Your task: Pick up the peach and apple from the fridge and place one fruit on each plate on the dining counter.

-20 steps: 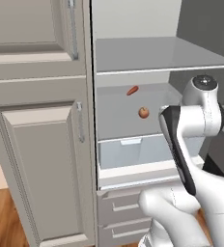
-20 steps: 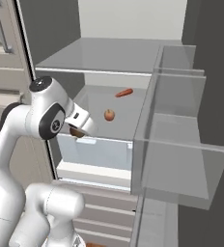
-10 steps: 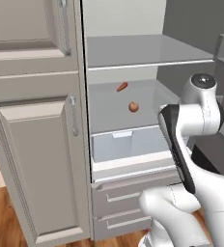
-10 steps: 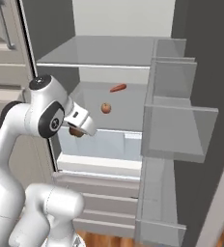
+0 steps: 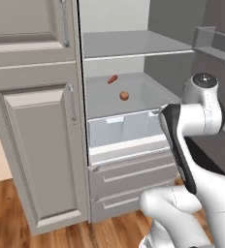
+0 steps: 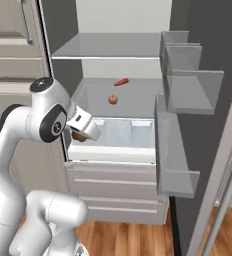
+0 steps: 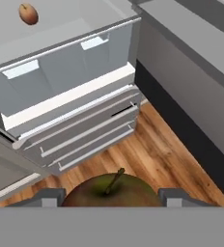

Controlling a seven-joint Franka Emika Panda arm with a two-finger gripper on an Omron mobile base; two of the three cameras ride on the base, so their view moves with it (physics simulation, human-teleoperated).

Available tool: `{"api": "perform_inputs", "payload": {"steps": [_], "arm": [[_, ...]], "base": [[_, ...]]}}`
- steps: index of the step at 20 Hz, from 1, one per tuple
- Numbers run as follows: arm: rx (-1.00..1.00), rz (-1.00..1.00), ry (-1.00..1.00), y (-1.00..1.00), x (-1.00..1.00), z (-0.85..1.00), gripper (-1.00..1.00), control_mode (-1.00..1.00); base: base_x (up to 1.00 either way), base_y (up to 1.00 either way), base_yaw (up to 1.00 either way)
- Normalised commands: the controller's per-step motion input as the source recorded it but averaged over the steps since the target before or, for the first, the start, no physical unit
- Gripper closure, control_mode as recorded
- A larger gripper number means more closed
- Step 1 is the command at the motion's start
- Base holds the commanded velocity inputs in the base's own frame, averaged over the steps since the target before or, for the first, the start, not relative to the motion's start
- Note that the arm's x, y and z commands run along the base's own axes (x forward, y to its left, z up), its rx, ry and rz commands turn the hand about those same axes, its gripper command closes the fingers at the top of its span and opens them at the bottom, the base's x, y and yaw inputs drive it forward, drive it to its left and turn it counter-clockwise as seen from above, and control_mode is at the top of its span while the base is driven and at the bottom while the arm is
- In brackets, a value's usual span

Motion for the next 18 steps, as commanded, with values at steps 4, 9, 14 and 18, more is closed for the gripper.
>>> {"api": "perform_inputs", "payload": {"steps": [4,9,14,18], "arm": [[0.0,0.0,0.0,0.0,0.0,0.0,1.0,1.0],[0.0,0.0,0.0,0.0,0.0,0.0,1.0,1.0],[0.0,0.0,0.0,0.0,0.0,0.0,1.0,1.0],[0.0,0.0,0.0,0.0,0.0,0.0,1.0,1.0]], "base": [[-0.43,0.4,-0.2],[-0.43,0.42,-0.24],[-0.65,0.26,-0.37],[-0.66,0.23,-0.44]]}}
